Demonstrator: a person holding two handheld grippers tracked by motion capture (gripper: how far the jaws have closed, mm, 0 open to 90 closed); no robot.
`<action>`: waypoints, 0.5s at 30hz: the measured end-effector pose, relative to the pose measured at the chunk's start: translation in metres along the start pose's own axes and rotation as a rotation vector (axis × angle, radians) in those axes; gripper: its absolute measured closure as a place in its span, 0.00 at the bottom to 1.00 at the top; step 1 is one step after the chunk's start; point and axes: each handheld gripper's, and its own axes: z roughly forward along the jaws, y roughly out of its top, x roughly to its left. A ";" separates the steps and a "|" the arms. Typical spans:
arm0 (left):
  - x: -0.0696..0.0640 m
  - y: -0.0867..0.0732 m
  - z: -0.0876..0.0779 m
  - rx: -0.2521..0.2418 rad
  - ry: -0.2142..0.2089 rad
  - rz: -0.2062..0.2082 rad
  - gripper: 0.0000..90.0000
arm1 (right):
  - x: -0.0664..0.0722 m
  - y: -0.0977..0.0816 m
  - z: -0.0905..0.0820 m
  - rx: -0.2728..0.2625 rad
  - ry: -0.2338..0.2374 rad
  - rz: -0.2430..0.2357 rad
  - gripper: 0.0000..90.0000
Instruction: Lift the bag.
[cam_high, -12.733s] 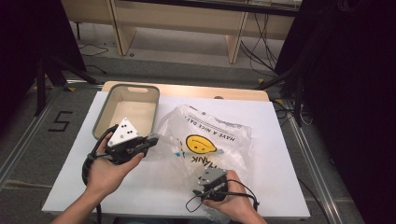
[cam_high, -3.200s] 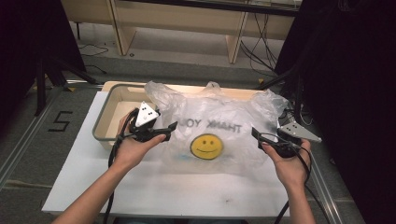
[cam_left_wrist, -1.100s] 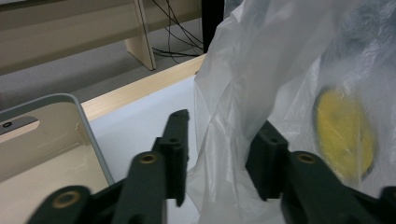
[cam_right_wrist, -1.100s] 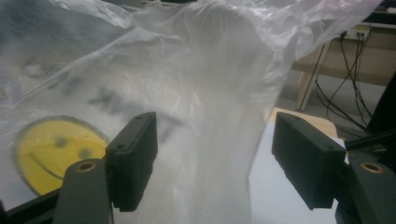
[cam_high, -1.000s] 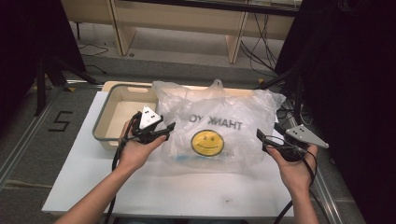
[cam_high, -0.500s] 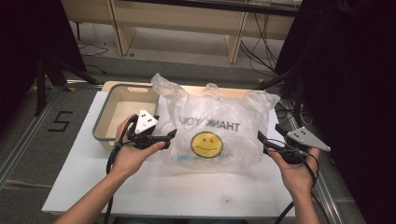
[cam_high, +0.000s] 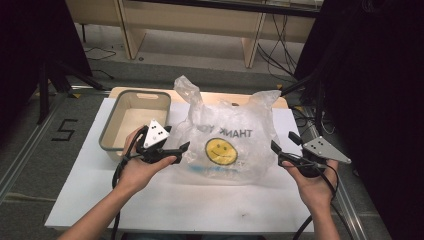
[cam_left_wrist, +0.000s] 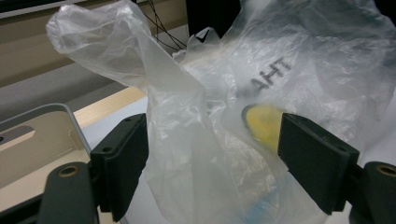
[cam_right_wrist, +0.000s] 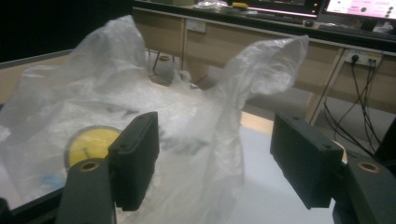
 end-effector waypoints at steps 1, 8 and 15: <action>0.000 0.000 0.000 -0.001 -0.002 0.002 0.27 | 0.001 0.000 0.001 0.001 0.008 -0.002 0.38; 0.000 -0.002 -0.001 0.002 0.000 0.009 0.28 | 0.011 0.000 0.005 0.002 0.062 -0.015 0.39; -0.001 -0.004 -0.004 0.008 -0.002 0.012 0.27 | 0.021 -0.001 0.010 0.011 0.105 -0.030 0.39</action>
